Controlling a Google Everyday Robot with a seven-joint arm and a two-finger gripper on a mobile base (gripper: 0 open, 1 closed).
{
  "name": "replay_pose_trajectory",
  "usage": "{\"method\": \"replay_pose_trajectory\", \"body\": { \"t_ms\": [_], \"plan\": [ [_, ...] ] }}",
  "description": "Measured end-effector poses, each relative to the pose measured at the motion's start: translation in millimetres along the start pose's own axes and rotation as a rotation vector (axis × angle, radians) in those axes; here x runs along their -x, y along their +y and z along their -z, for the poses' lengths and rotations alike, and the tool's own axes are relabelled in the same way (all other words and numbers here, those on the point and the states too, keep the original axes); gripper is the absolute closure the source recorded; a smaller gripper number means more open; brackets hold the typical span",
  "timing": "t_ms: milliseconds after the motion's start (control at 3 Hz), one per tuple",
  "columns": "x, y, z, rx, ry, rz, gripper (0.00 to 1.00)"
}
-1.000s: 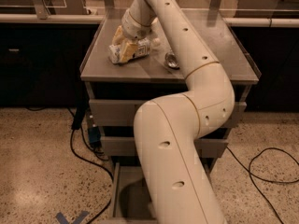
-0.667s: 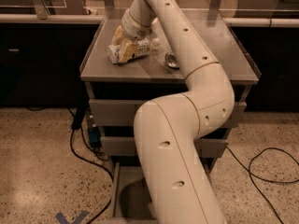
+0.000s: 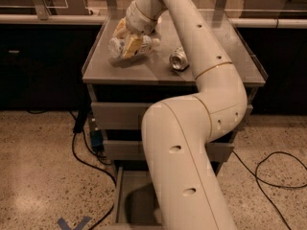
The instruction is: Place blue plastic bottle into bottom drawer
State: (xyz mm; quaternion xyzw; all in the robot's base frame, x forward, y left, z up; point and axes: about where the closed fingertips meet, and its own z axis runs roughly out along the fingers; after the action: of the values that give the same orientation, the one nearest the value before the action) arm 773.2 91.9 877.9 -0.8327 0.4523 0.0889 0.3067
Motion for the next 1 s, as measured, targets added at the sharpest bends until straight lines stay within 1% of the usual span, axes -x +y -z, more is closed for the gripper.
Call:
{"method": "replay_pose_trajectory", "body": {
  "t_ms": [333,667,1000],
  "plan": [
    [20,6,51,-0.038,-0.052,0.06,1.0],
    [37,16,103,-0.086,-0.101,0.105,1.0],
    [49,29,151,-0.126,-0.114,0.114,1.0]
  ]
}}
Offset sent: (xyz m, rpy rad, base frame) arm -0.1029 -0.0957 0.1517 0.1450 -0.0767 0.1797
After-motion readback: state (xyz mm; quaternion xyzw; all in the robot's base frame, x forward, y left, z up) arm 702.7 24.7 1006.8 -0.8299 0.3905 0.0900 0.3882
